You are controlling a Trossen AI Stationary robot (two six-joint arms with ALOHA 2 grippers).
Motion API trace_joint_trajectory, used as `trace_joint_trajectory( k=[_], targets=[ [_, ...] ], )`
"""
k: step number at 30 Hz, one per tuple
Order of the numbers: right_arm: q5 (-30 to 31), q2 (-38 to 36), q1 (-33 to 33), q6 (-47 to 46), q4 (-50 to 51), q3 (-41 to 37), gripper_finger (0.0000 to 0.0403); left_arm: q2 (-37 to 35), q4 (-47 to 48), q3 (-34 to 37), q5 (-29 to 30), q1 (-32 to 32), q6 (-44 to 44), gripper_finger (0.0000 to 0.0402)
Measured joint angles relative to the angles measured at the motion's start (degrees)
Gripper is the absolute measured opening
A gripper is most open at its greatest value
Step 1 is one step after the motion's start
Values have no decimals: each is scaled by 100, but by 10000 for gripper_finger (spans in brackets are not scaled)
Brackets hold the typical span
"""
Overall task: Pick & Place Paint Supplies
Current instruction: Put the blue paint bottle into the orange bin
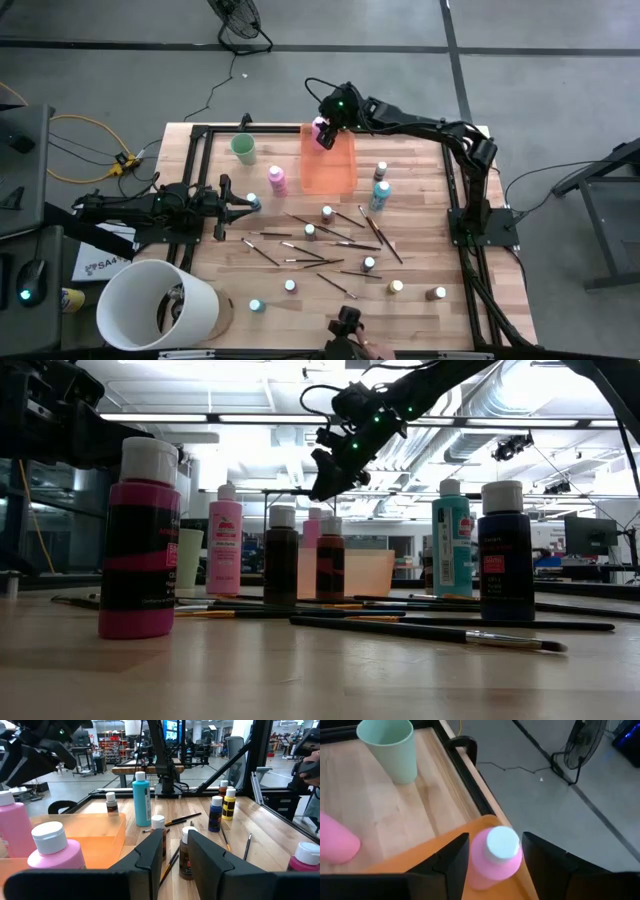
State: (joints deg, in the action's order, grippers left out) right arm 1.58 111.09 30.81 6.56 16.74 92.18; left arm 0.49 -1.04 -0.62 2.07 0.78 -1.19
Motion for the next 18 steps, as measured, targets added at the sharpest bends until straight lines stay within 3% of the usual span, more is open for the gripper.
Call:
trace_joint_trajectory(
  k=[5, 9, 14, 18],
  targets=[
    [5, 0, -40, -98, 309, 0, 175, 0, 0, 0, 0, -2, 0, 88],
    [364, -135, -137, -59, 930, -8, 178, 0, 0, 0, 0, -2, -1, 88],
    [551, -676, -235, -305, 1843, -133, 173, 0, 0, 0, 1, -1, -2, 88],
    [848, -1350, -321, -625, 2001, -772, 168, 0, 0, 0, 0, -2, -2, 88]
  ],
)
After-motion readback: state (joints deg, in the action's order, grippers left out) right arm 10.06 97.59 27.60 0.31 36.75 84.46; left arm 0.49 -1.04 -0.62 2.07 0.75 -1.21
